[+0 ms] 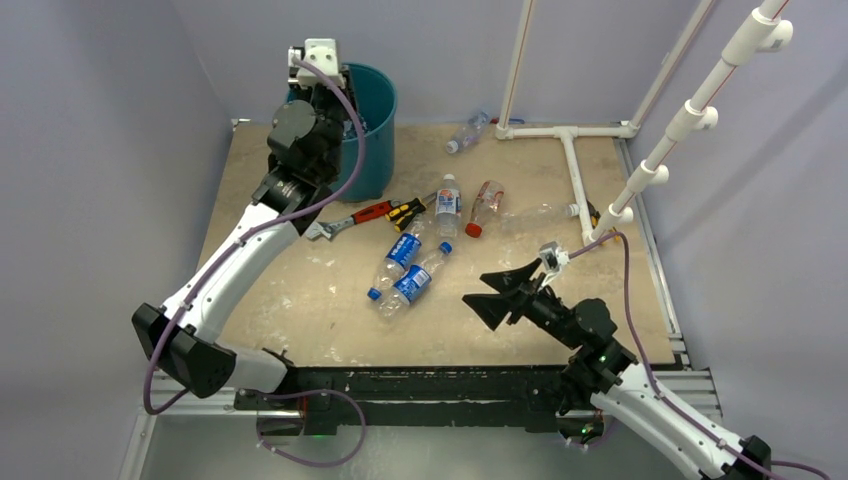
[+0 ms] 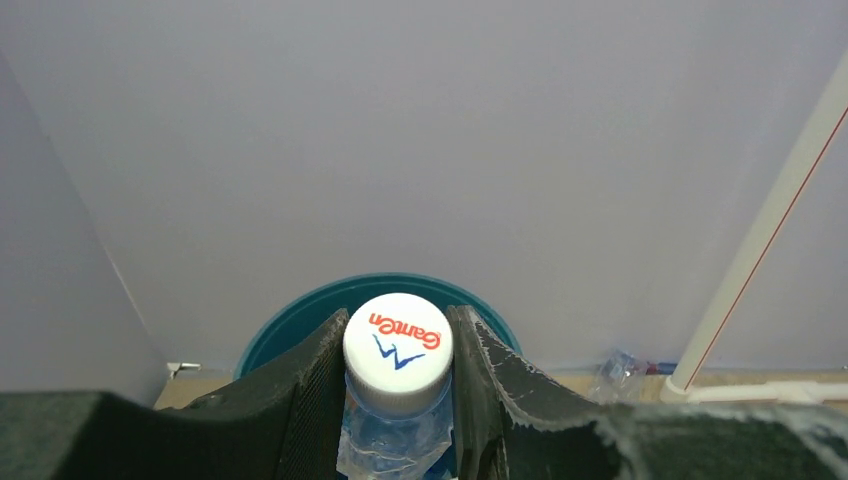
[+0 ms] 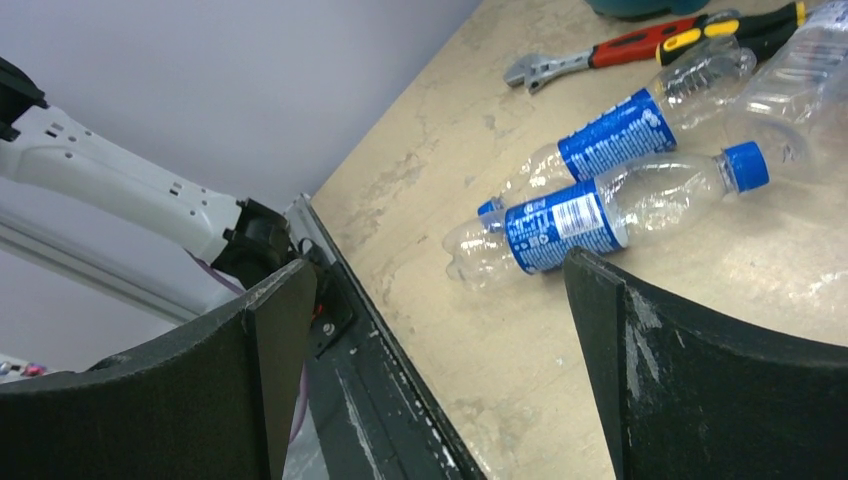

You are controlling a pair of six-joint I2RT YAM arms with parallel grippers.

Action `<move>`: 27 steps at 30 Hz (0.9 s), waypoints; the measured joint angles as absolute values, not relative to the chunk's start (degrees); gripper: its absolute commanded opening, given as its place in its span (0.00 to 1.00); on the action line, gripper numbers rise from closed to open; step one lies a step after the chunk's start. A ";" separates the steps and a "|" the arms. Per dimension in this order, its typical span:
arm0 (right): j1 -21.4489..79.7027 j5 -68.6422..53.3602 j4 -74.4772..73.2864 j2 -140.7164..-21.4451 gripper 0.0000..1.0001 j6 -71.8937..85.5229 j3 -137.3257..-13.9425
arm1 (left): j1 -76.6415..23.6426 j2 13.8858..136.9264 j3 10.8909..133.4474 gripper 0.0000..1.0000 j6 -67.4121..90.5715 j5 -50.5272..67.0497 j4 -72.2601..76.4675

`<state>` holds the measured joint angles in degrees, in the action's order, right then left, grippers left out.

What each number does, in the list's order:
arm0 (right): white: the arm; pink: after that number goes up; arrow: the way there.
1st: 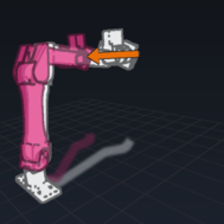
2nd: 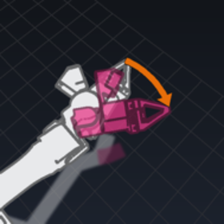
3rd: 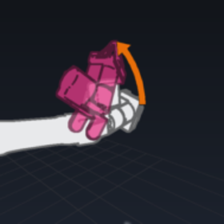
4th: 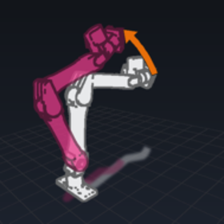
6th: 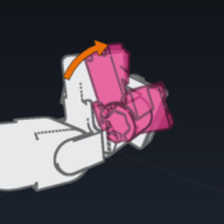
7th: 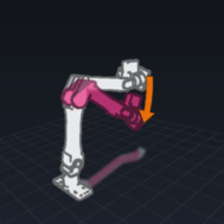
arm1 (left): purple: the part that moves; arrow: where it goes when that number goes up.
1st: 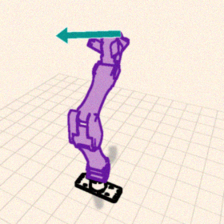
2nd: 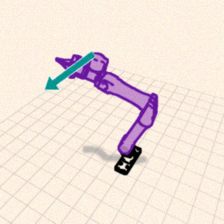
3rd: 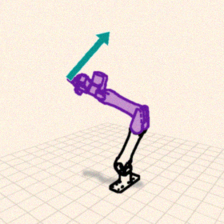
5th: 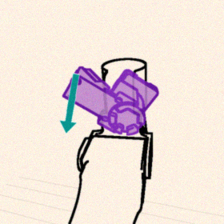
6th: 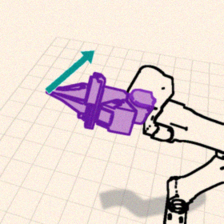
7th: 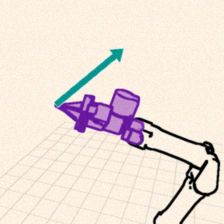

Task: Put the plastic bottles in the bin
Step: Place the plastic bottle in the trash bin.

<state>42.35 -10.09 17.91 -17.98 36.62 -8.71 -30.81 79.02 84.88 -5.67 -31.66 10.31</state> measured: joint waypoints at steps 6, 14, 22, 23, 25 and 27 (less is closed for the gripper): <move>42.35 -10.11 18.39 -18.48 0.99 38.04 -6.92 | -29.21 79.90 85.14 0.00 -5.41 -29.82 14.13; 42.33 -9.98 14.20 -17.93 0.99 42.50 -6.15 | -10.17 86.65 85.91 0.00 10.68 -16.67 13.47; 42.33 -9.93 13.21 -16.01 0.99 42.48 -6.07 | -8.29 89.73 84.44 0.04 18.52 -8.78 11.05; 42.33 -9.93 13.19 -16.40 0.99 42.44 -6.07 | -8.14 90.19 84.44 0.06 19.29 -7.22 11.07; 42.33 -9.93 12.73 -17.41 0.99 42.35 -6.07 | -7.86 91.05 84.44 0.10 20.88 -3.64 11.07; 42.33 -9.93 11.88 -18.13 0.99 42.15 -6.07 | -7.81 91.66 84.44 0.17 22.17 -0.84 11.07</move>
<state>42.33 -9.93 11.88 -18.13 42.15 -6.07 -7.81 91.66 84.44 22.17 -0.84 11.07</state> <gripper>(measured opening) 0.987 0.366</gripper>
